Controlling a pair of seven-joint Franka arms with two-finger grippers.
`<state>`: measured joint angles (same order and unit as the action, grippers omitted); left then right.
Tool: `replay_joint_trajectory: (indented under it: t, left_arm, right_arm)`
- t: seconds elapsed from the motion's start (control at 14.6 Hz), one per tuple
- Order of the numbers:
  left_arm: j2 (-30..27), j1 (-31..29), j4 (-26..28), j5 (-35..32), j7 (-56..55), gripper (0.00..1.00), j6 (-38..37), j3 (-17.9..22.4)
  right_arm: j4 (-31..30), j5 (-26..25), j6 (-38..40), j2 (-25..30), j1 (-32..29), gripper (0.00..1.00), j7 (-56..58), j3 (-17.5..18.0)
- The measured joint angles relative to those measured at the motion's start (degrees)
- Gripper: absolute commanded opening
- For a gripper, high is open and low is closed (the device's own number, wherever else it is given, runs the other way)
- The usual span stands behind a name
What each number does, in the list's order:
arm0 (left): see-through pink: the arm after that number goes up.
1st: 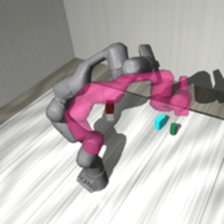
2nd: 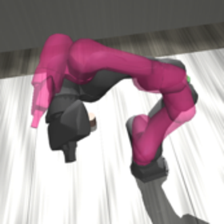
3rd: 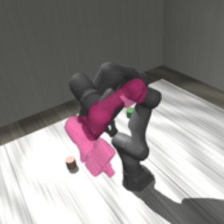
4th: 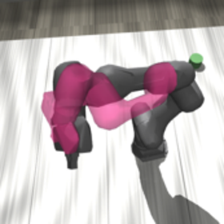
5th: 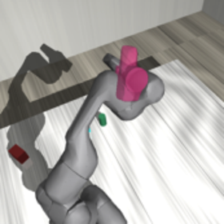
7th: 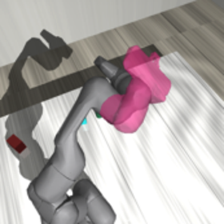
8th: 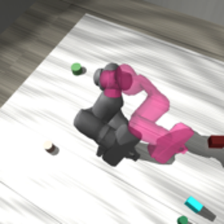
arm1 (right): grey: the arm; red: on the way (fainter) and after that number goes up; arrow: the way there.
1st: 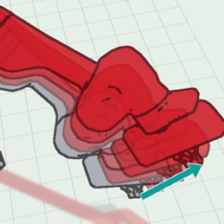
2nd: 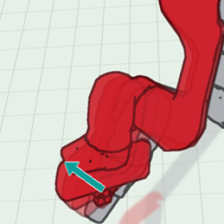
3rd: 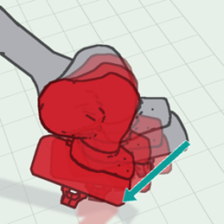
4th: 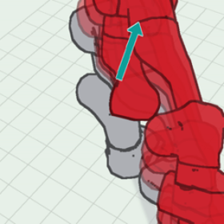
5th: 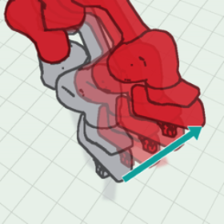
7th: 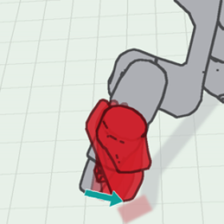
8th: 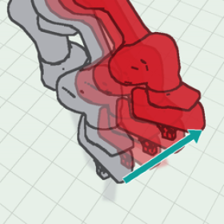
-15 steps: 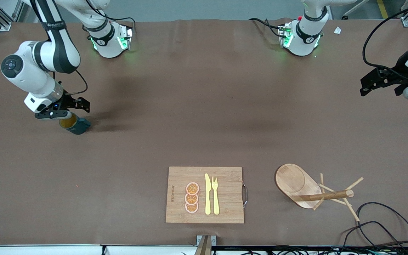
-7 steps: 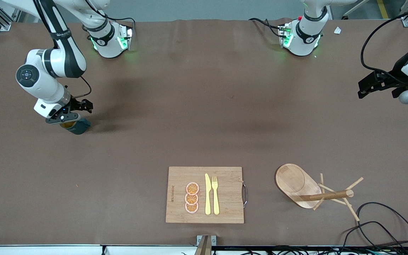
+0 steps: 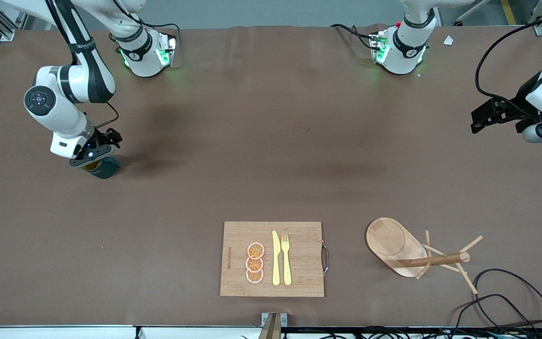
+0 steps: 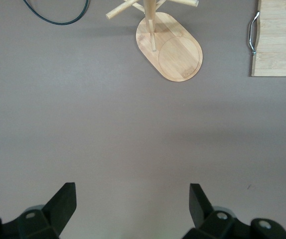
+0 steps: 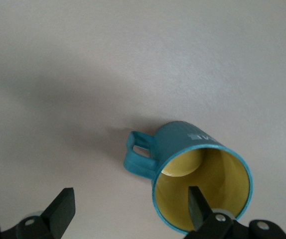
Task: Pass cup and hang on rack
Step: 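Lower the right gripper and close it on the teal mug rim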
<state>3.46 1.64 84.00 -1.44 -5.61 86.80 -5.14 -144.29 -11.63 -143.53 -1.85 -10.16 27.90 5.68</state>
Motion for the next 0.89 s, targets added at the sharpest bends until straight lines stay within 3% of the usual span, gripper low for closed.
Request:
replay_joint_trajectory:
  t: [0.62,0.89]
  left_arm:
    - [-0.69,-2.28,-0.75,0.0,-0.02,1.0,0.0,0.75]
    - [-0.79,-2.71,-0.75,0.0,0.02,1.0,-0.02,1.03]
  right_arm:
    - [0.07,-0.06,-2.29,0.04,-1.64,1.0,32.08,-0.07]
    - [0.07,-0.06,-4.22,0.04,-3.63,1.0,38.14,-0.14]
